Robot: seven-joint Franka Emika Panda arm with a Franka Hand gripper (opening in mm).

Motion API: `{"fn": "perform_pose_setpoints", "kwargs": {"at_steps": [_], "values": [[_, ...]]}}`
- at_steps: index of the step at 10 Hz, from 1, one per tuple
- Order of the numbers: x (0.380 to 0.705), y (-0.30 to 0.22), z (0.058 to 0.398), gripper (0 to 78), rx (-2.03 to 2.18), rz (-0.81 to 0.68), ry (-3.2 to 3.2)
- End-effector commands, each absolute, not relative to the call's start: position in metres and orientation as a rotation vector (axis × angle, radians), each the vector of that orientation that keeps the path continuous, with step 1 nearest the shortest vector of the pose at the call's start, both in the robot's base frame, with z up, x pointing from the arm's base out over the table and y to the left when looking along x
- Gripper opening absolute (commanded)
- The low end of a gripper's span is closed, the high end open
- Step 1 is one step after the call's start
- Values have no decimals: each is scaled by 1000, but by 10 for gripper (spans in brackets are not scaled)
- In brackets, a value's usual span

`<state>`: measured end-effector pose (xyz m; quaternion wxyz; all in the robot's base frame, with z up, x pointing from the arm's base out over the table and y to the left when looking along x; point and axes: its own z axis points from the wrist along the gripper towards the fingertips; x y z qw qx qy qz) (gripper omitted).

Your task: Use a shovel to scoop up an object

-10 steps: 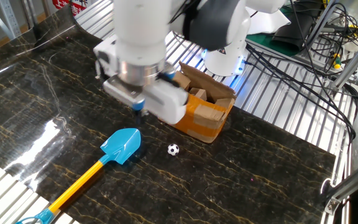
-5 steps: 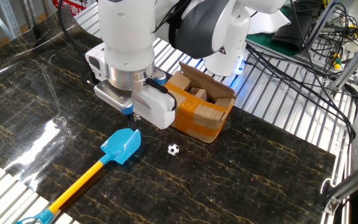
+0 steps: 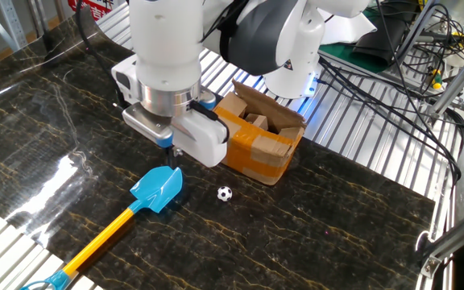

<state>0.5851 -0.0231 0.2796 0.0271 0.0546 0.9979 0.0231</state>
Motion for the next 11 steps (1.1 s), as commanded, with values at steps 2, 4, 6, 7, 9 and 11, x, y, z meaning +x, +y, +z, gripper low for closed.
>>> {"fn": "perform_pose_setpoints", "kwargs": {"at_steps": [2, 4, 6, 7, 9, 11], "values": [[586, -23, 281, 0, 274, 57, 3109], [586, -23, 281, 0, 384, 40, 3113], [586, -23, 281, 0, 391, 42, 3126], [586, -24, 281, 0, 376, 41, 3128], [593, -29, 276, 0, 341, 43, 3129], [603, -37, 268, 0, 303, 43, 3133]]}}
